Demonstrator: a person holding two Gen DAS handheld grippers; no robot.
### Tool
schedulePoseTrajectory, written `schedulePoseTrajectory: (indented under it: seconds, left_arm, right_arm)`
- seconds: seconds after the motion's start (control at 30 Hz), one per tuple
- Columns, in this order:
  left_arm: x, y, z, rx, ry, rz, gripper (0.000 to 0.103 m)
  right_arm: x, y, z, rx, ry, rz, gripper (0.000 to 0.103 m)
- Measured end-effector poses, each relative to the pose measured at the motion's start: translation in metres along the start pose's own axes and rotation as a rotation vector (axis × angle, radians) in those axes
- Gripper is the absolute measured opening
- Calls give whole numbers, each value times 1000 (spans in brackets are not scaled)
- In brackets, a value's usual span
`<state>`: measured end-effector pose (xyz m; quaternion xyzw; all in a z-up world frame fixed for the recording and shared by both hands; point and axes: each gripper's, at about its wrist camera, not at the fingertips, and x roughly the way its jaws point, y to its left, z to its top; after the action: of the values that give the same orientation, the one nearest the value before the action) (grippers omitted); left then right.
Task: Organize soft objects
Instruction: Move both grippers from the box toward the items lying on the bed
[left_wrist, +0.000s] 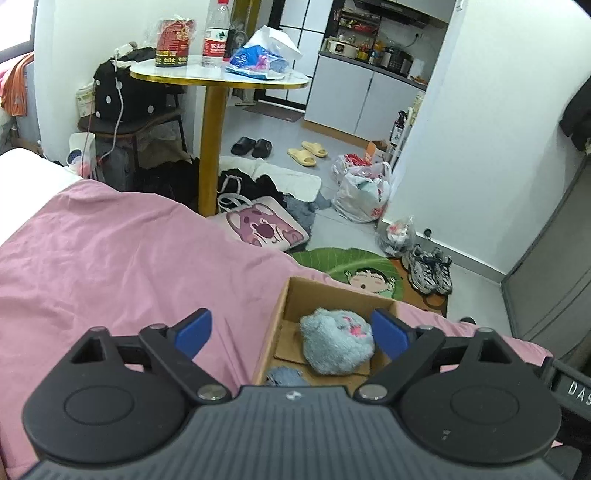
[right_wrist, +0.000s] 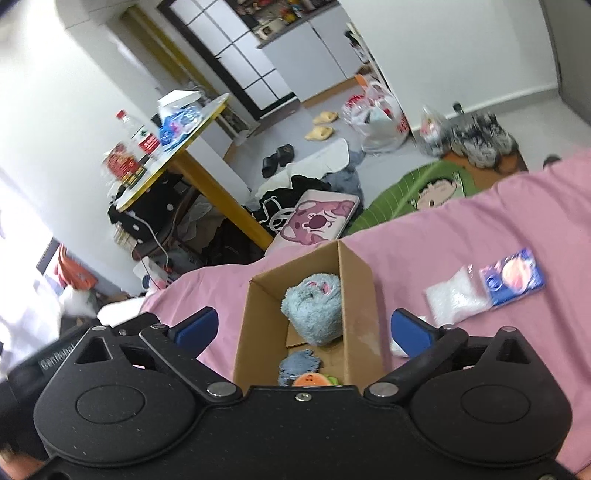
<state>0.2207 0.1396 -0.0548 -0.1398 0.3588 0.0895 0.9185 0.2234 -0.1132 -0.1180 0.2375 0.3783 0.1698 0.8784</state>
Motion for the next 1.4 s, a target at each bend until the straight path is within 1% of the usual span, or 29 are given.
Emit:
schedulePoseTrajectory:
  seconds: [0.1, 0.17, 0.3, 0.47, 0.6, 0.7, 0.83, 0.97, 1.1, 1.17, 1.33, 1.4]
  left_arm:
    - [-6, -7, -3, 28, 6, 21, 99]
    - [-12, -10, -6, 31, -6, 32, 102]
    - [-21, -15, -10, 17, -5, 14, 102]
    - [-33, -23, -19, 6, -24, 10, 103]
    - [-39, -29, -24, 7, -35, 26, 103]
    - [-42, -33, -28, -3, -43, 18, 103]
    - [-47, -42, -34, 8, -54, 12, 103]
    - [-54, -56, -40, 35, -74, 16, 103]
    - [-56, -69, -46, 58, -43, -6, 103]
    - [-58, -76, -50, 78, -46, -6, 103]
    - [-55, -91, -58, 90, -27, -20, 103]
    - [-54, -97, -62, 98, -23, -24, 103]
  right_arm:
    - [-9, -3, 1, -34, 7, 11, 103]
    - [-14, -4, 2, -60, 17, 29, 103]
    - [-29, -4, 1, -119, 3, 29, 103]
    - [-42, -15, 3, -139, -4, 29, 103]
    - [-52, -27, 5, -146, -12, 26, 103]
    - [-60, -37, 6, -143, -20, 22, 103]
    - [-69, -52, 11, -91, -3, 52, 103]
    - [-82, -60, 17, -107, -25, 71, 103]
    - [-86, -72, 23, -126, -25, 52, 103]
    - [-85, -79, 26, -124, -11, 49, 103]
    - [-84, -90, 27, -167, 27, 33, 103]
    - [-83, -96, 28, -165, 39, 35, 103]
